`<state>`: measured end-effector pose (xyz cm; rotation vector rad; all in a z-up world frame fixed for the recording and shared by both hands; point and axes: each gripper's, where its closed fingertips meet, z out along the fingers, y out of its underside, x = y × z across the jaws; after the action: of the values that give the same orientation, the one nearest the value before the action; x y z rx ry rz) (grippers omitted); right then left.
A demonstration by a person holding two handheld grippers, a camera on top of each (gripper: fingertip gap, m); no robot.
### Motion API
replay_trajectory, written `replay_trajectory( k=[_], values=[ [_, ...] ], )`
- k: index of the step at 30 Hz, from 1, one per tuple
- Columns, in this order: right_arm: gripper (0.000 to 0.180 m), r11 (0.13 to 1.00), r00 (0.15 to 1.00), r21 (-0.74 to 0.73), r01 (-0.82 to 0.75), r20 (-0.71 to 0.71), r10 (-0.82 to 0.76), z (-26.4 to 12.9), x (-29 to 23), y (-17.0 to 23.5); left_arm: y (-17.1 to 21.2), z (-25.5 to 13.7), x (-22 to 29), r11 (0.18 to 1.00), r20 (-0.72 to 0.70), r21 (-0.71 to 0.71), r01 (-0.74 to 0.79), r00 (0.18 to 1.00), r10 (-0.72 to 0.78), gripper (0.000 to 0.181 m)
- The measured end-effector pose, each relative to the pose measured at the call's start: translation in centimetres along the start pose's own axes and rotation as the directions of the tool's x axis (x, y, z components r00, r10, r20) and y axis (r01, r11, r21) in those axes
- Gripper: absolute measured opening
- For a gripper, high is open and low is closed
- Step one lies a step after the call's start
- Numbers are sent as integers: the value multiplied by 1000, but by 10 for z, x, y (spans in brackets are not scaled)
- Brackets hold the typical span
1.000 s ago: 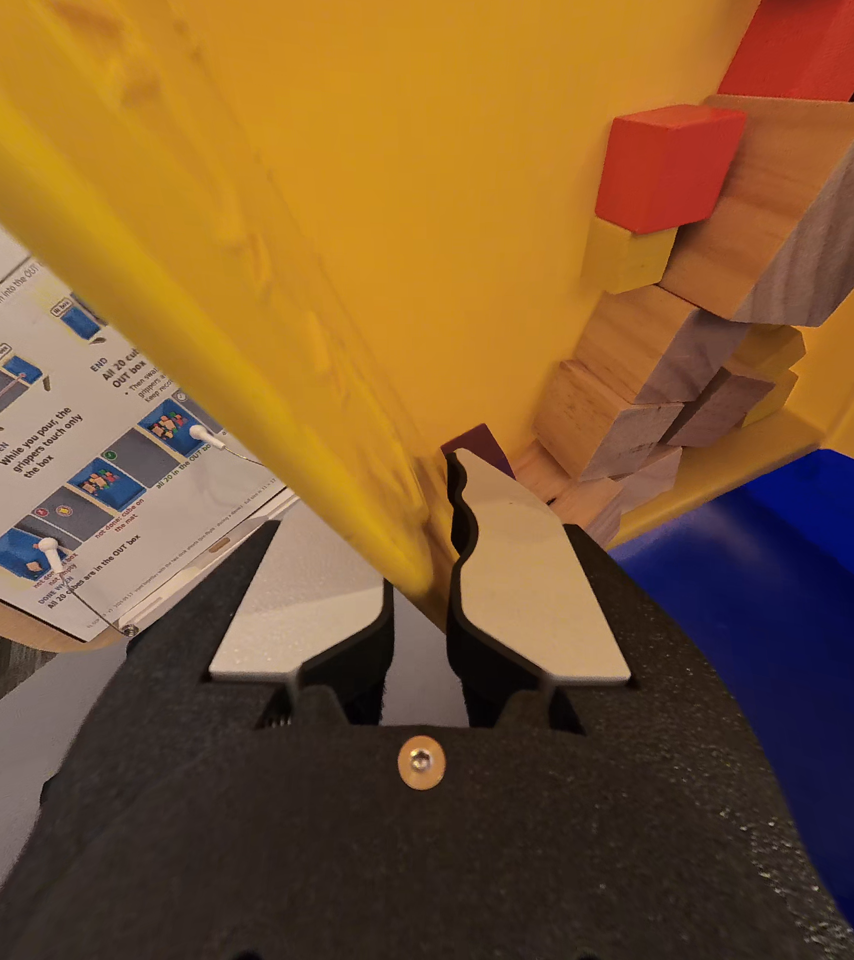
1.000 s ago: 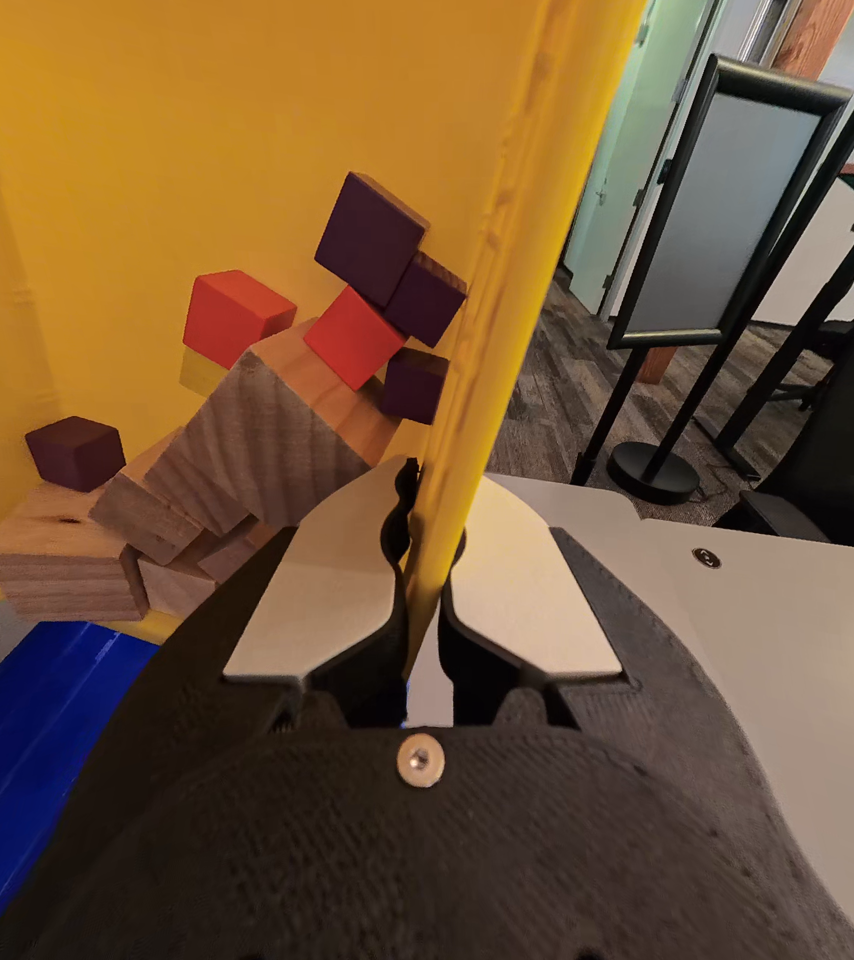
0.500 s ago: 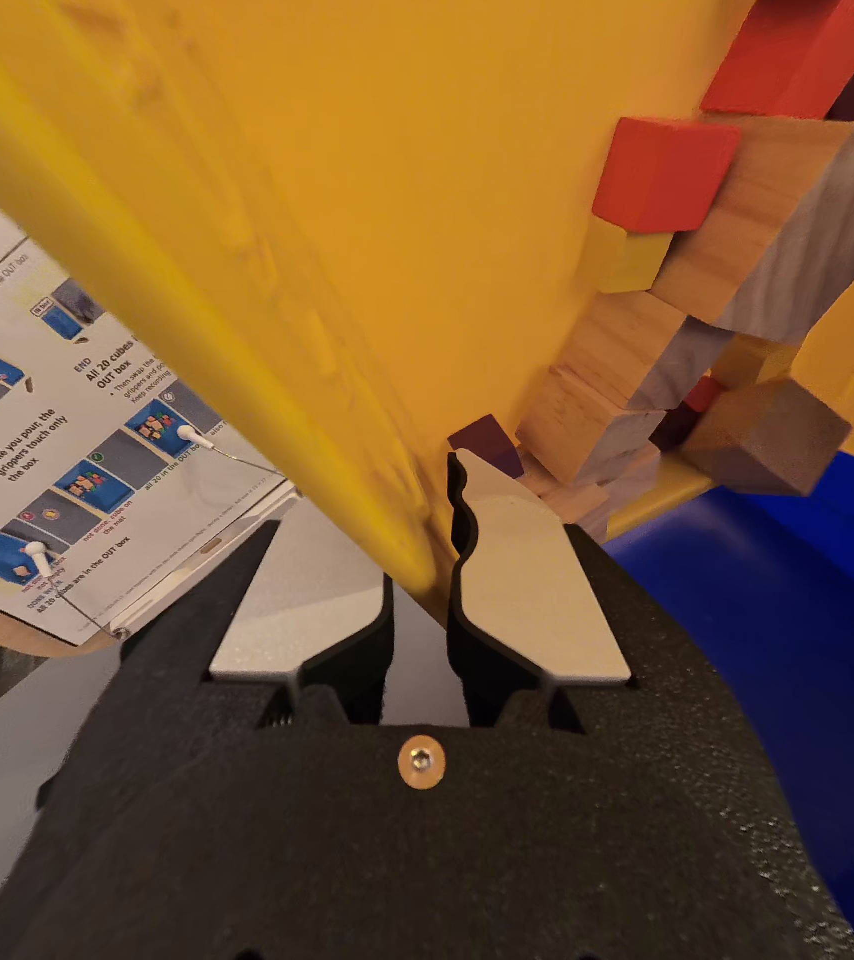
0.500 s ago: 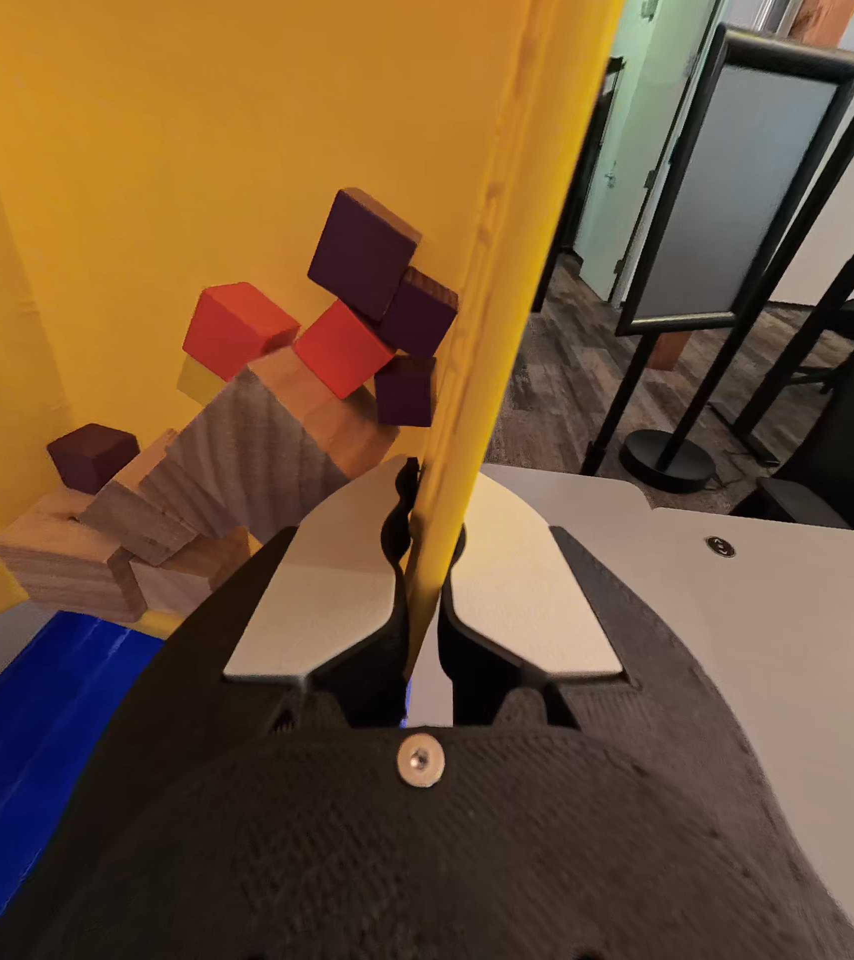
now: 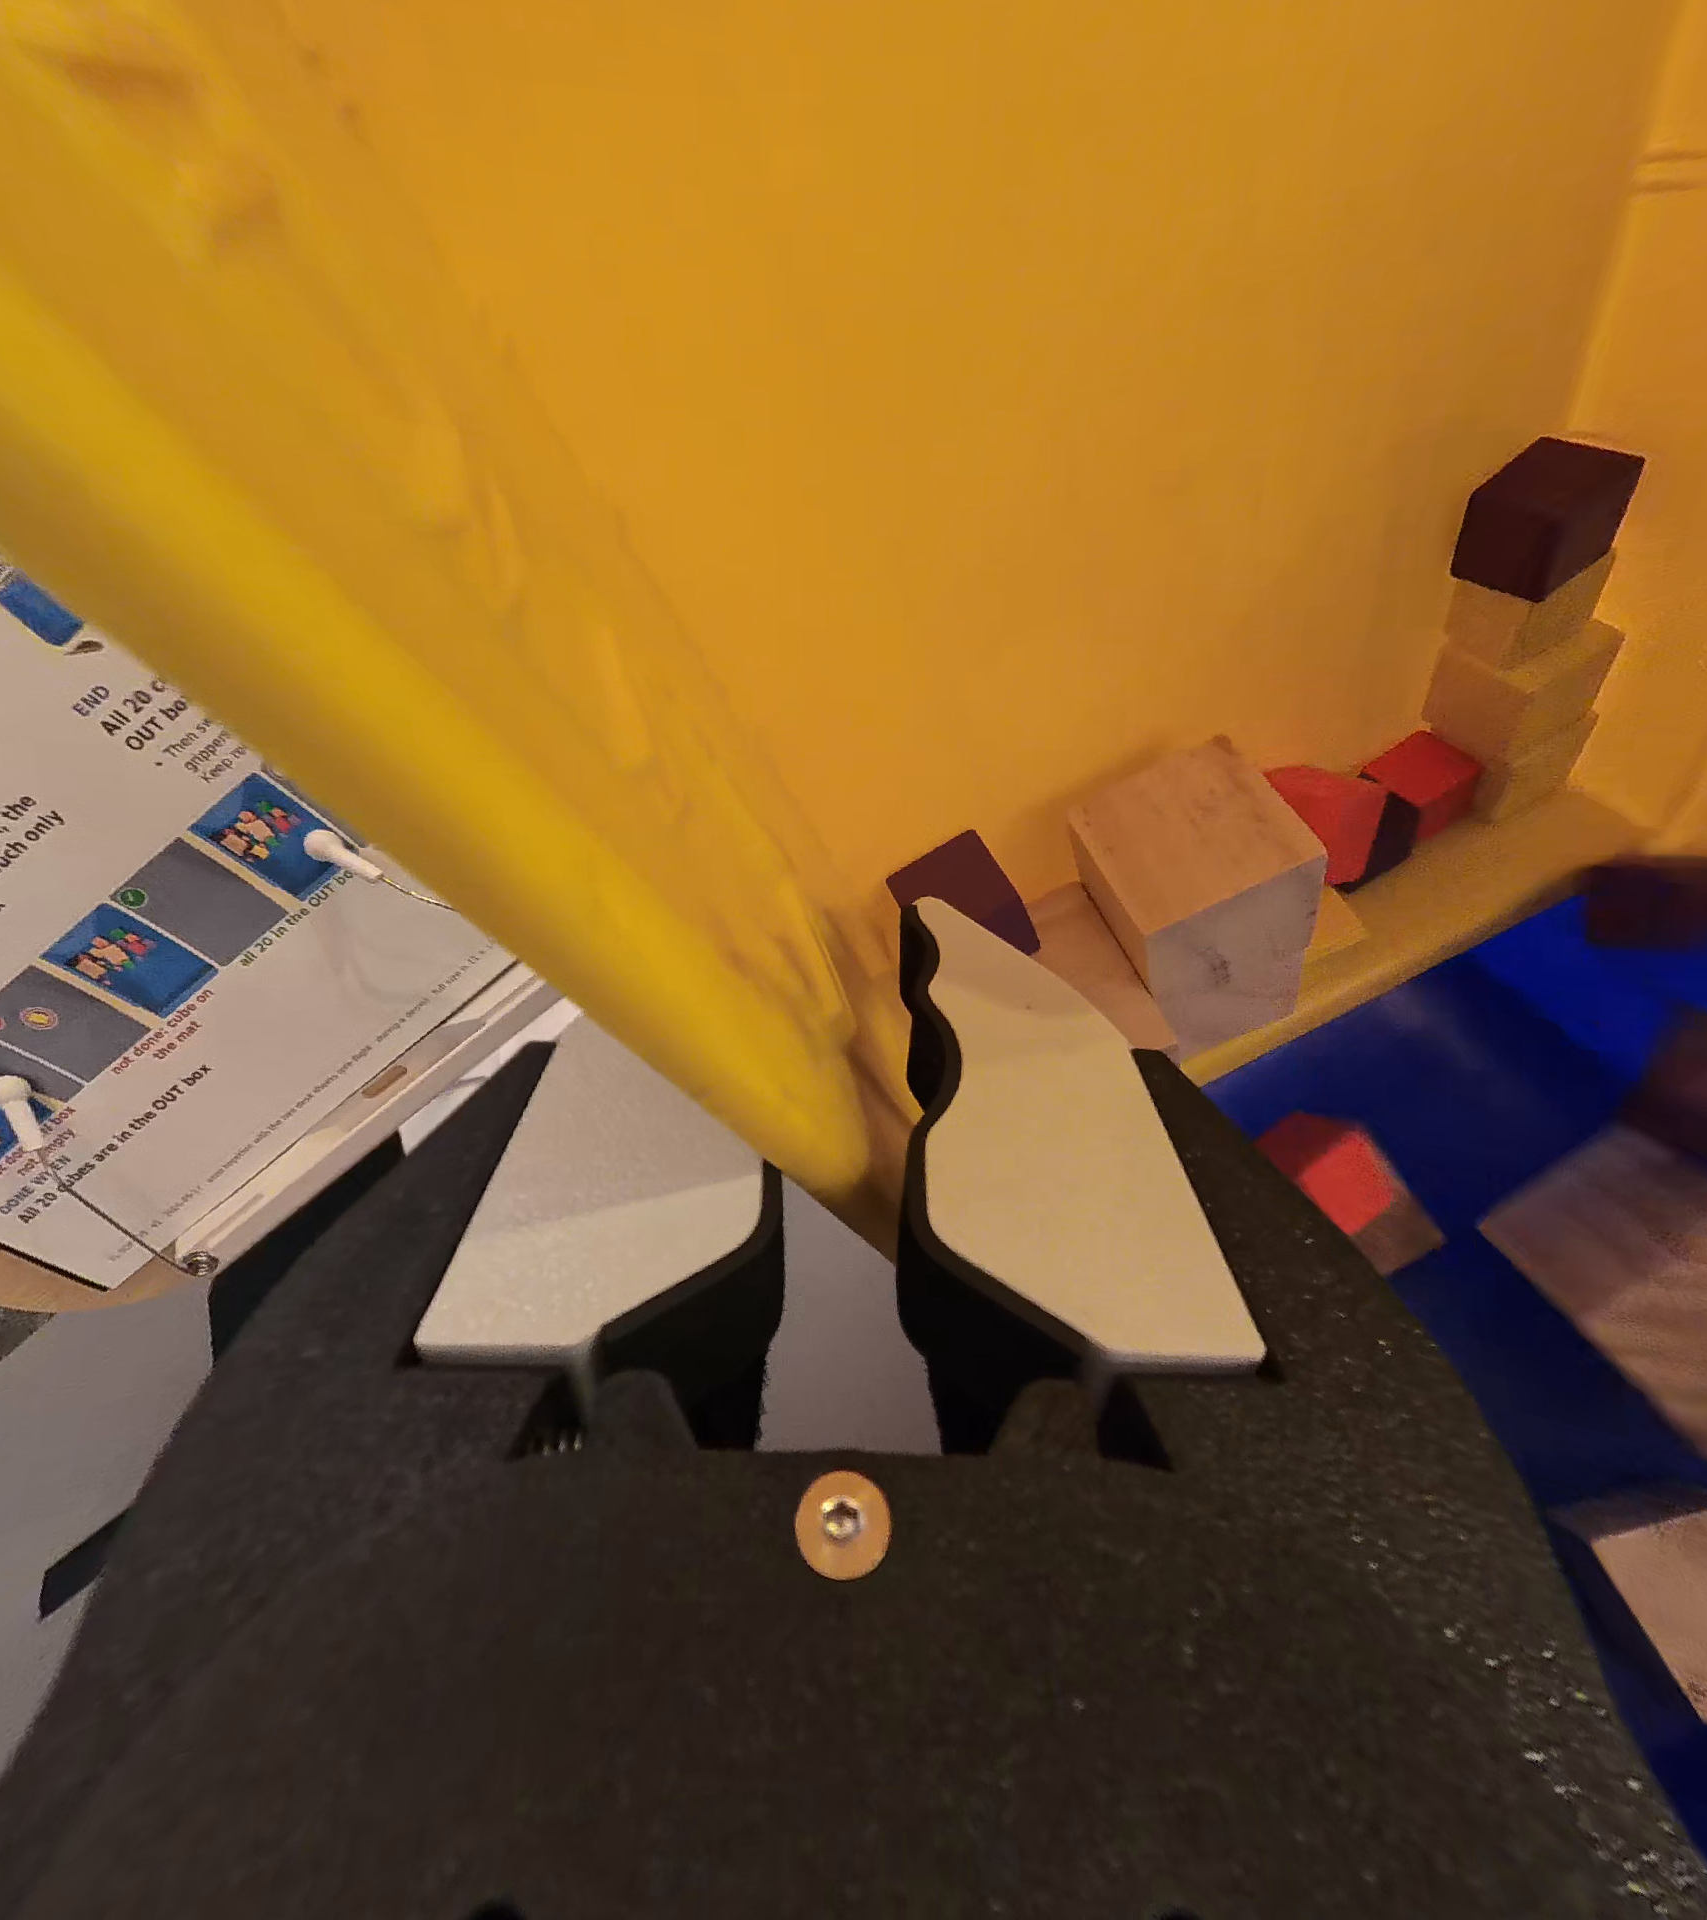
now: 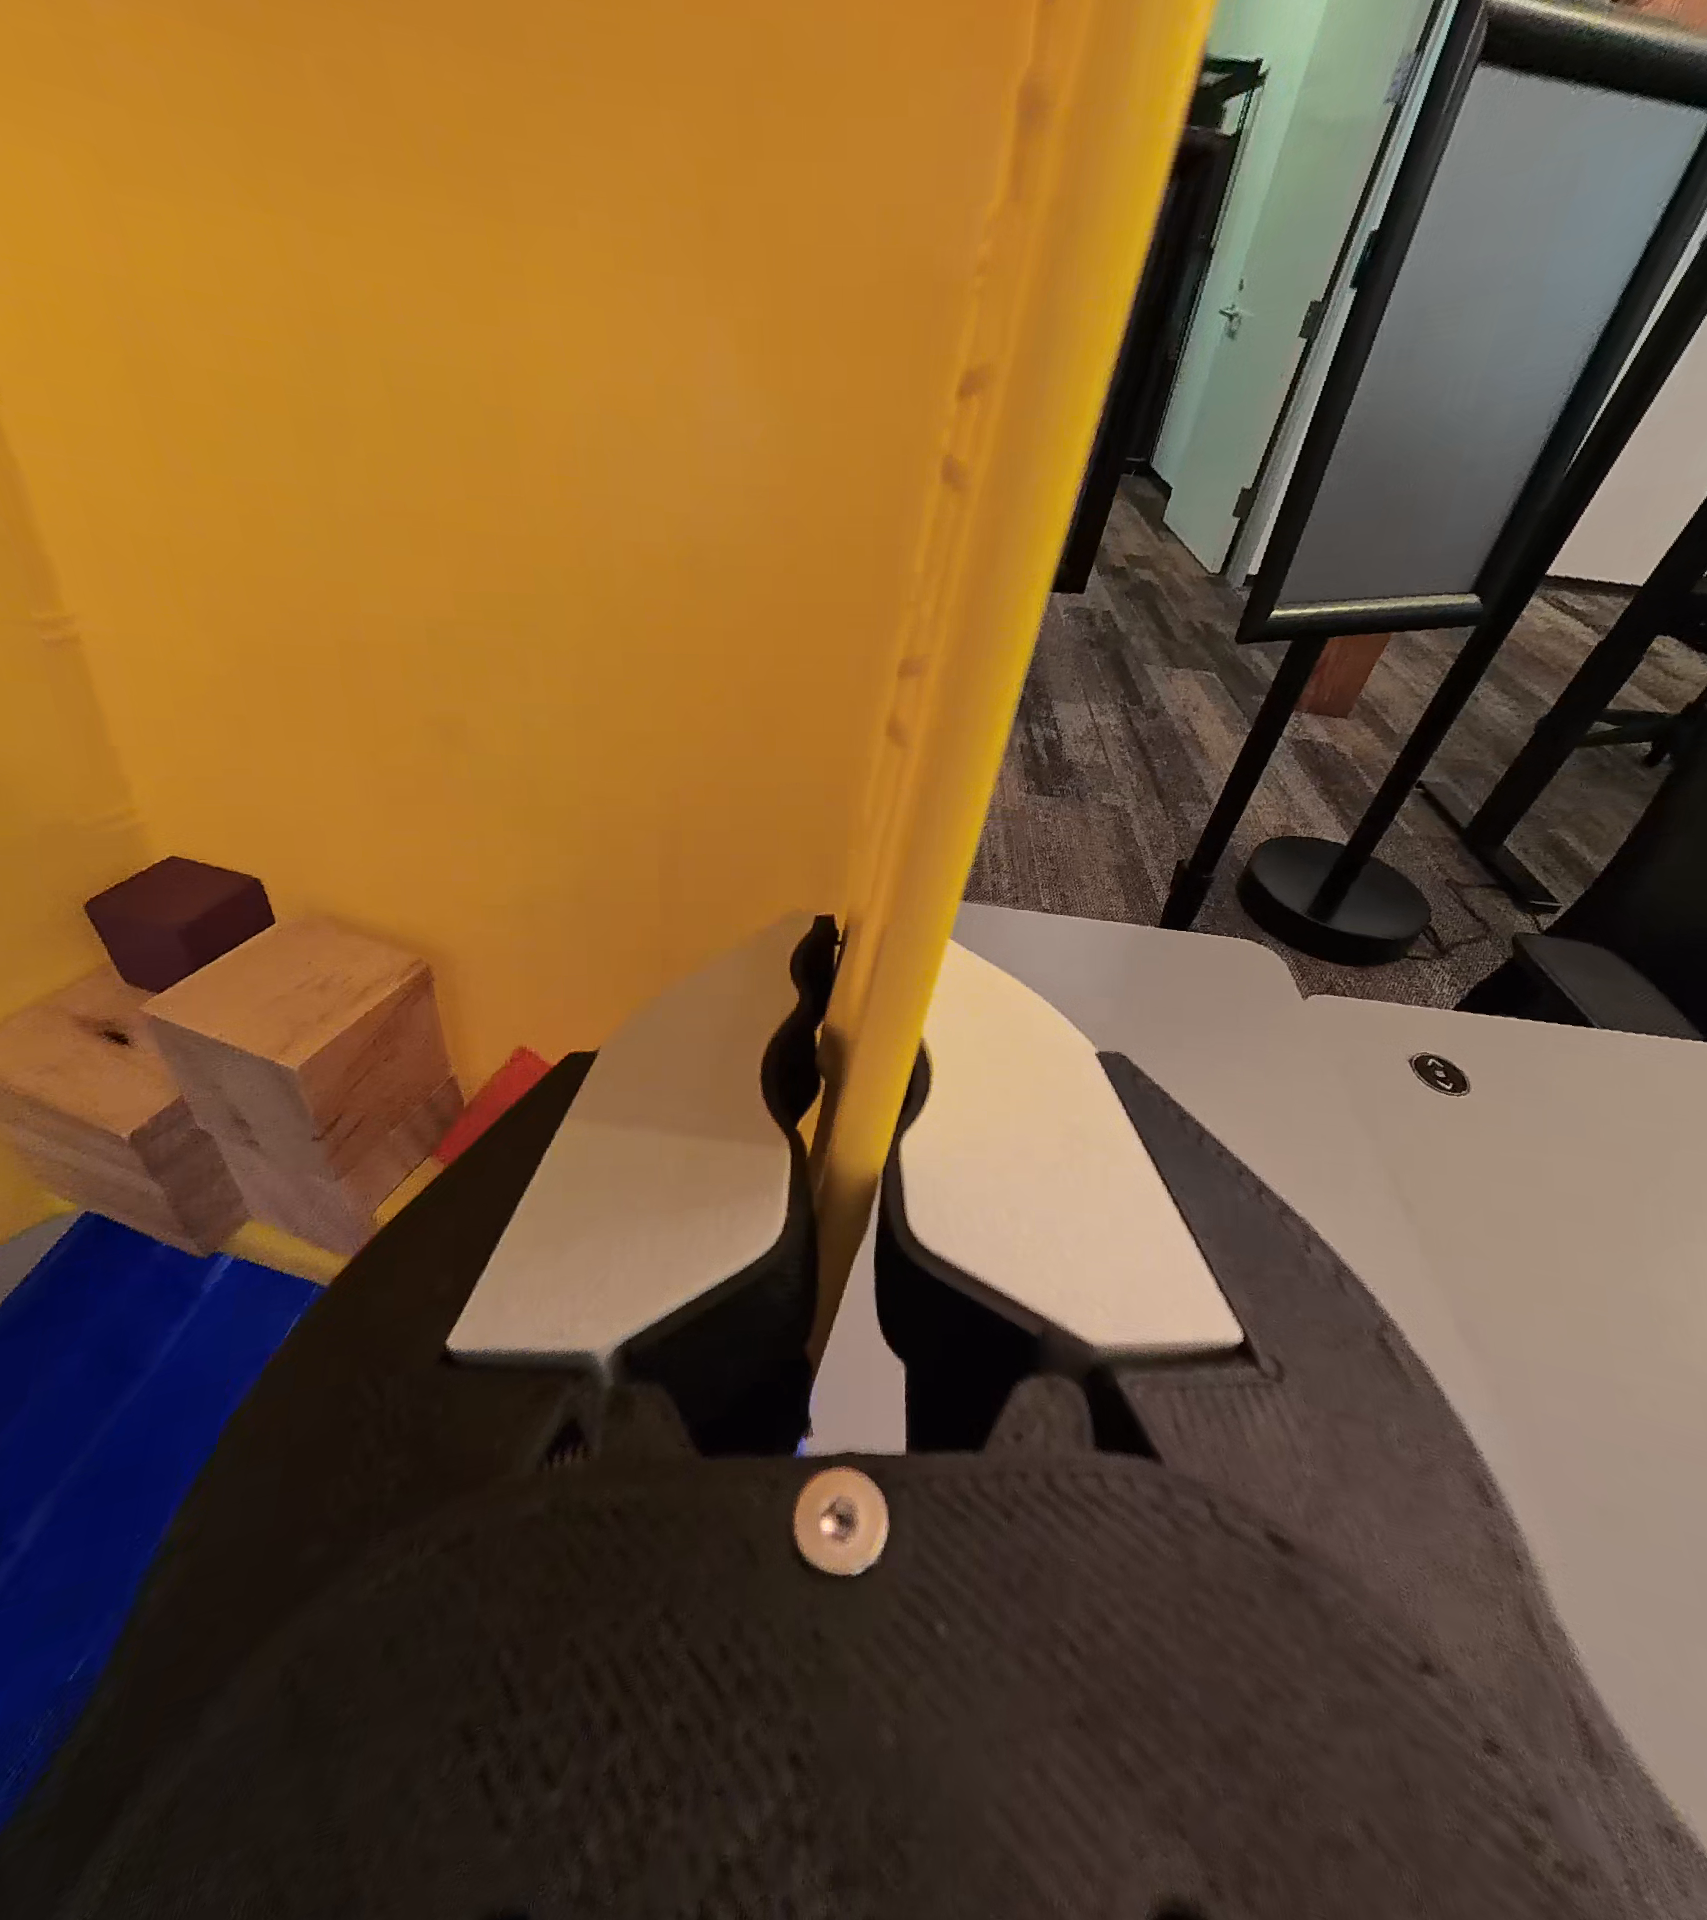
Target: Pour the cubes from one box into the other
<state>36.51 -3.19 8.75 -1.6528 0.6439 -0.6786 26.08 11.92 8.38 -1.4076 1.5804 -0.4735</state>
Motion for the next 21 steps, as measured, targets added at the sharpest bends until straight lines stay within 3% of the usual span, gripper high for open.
replay_trajectory(
  k=[13,21],
  values=[
    [5,980,1000,200,14,-26,-9,-23,5,-32,-24,-26,-1,984,50,177,-33,998,24,20],
    [5,972,1000,234,19,-26,-13,-29,5,-38,-28,-36,0,977,57,210,-34,998,22,20]
  ],
)
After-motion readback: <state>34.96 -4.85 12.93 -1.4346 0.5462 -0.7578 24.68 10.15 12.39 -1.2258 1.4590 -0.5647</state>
